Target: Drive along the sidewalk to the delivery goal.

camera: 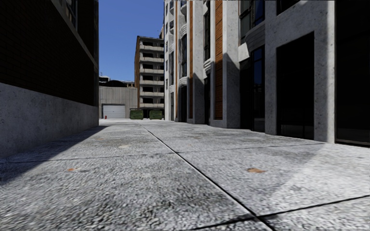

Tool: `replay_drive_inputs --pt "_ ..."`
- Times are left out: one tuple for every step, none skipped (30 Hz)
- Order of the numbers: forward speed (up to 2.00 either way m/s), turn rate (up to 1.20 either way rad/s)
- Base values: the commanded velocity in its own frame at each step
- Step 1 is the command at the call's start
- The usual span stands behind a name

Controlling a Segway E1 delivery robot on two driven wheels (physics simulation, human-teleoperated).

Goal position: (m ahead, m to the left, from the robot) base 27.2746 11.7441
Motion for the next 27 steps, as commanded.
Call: replay_drive_inputs --pt "2.00 0.43" --pt "2.00 0.00" --pt "2.00 0.00" --pt "2.00 0.00" --pt "2.00 0.00" --pt "2.00 0.00" --pt "2.00 0.00" --pt "2.00 0.00" --pt "2.00 0.00" --pt "2.00 0.00" --pt "2.00 0.00" --pt "2.00 0.00" --pt "2.00 0.00" --pt "2.00 0.00" --pt "2.00 0.00" --pt "2.00 0.00" --pt "2.00 0.00" --pt "2.00 0.00" --pt "2.00 0.49" --pt "2.00 0.66" --pt "2.00 0.79" --pt "2.00 0.79" --pt "2.00 0.83" --pt "2.00 0.84" --pt "2.00 0.85" --pt "2.00 0.85" --pt "2.00 0.85"
